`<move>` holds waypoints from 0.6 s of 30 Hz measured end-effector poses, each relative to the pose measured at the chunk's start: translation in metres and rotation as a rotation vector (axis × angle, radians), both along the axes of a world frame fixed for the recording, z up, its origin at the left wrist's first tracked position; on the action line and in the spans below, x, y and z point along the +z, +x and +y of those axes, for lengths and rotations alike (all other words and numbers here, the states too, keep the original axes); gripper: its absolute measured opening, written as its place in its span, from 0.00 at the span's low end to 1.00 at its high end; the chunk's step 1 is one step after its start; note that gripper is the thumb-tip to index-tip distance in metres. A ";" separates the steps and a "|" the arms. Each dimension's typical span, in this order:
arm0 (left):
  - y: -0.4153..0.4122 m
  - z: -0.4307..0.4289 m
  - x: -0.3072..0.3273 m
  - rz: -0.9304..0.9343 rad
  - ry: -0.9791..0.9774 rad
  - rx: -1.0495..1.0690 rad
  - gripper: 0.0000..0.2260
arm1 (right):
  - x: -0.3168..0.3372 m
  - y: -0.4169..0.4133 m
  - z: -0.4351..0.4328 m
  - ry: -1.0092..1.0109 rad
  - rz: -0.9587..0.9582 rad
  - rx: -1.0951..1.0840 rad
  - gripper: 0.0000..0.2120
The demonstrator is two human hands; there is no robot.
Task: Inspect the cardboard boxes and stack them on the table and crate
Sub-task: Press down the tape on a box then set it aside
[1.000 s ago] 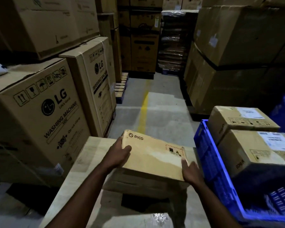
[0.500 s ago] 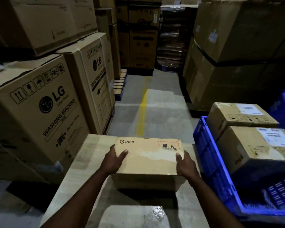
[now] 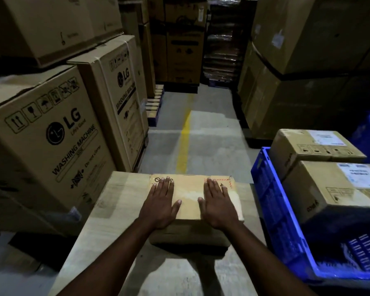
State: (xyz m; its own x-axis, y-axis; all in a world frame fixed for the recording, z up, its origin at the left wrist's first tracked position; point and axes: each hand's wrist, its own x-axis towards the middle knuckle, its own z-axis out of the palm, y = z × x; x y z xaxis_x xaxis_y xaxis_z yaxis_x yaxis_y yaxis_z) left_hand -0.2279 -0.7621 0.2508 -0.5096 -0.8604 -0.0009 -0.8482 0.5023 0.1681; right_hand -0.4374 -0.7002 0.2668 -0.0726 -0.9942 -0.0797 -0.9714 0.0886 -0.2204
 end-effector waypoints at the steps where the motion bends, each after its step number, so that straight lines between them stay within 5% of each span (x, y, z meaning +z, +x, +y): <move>1: 0.000 0.000 -0.001 -0.003 0.000 0.001 0.36 | -0.001 0.003 -0.001 -0.009 0.015 0.017 0.32; 18: -0.024 0.002 -0.002 -0.007 -0.012 -0.071 0.36 | -0.008 0.018 -0.015 0.004 0.026 0.084 0.35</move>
State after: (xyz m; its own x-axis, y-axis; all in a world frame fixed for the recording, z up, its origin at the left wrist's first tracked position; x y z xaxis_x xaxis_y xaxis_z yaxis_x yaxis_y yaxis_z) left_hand -0.2523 -0.7601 0.2487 -0.5695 -0.8219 0.0049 -0.8115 0.5632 0.1559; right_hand -0.4194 -0.7157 0.2584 0.0085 -0.9966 -0.0824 -0.9809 0.0077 -0.1946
